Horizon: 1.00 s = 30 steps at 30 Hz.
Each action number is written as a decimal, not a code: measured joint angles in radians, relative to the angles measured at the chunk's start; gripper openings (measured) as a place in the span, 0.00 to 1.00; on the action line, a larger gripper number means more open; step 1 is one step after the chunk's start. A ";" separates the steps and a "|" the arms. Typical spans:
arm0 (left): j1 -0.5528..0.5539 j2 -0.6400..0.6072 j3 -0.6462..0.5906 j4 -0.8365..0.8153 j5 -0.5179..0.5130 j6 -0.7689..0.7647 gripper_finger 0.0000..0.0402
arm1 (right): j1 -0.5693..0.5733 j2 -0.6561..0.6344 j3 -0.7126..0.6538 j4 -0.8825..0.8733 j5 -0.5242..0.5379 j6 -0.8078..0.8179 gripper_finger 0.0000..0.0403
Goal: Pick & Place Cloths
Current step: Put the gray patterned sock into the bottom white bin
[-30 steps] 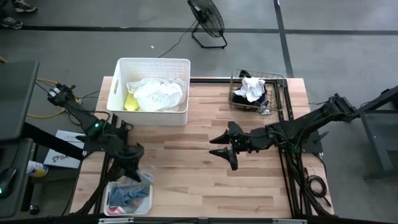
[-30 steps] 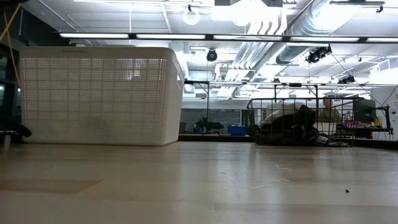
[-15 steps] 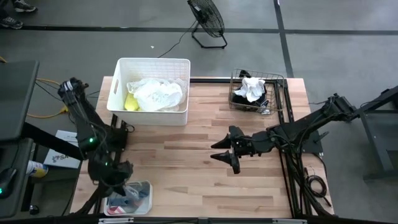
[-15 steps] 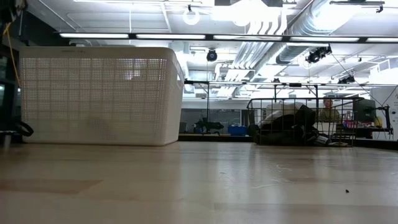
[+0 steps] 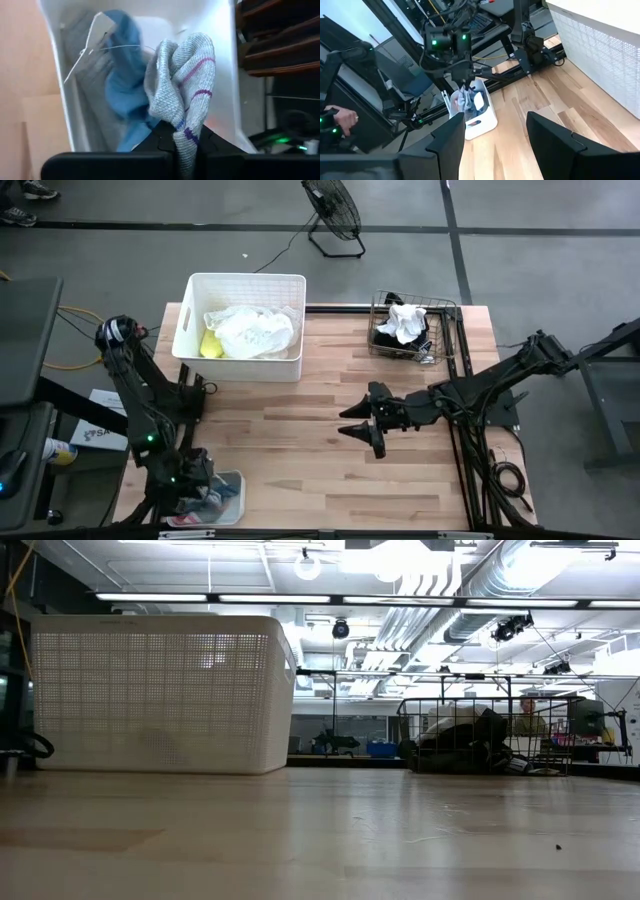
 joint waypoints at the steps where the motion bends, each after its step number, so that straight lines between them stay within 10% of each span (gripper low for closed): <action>1: 0.000 0.016 0.000 -0.004 0.000 0.000 0.02 | 0.000 0.000 0.000 0.000 0.005 0.000 0.51; 30: 0.003 0.149 0.001 -0.026 -0.008 0.009 0.02 | 0.000 0.000 -0.001 -0.081 0.020 -0.035 0.51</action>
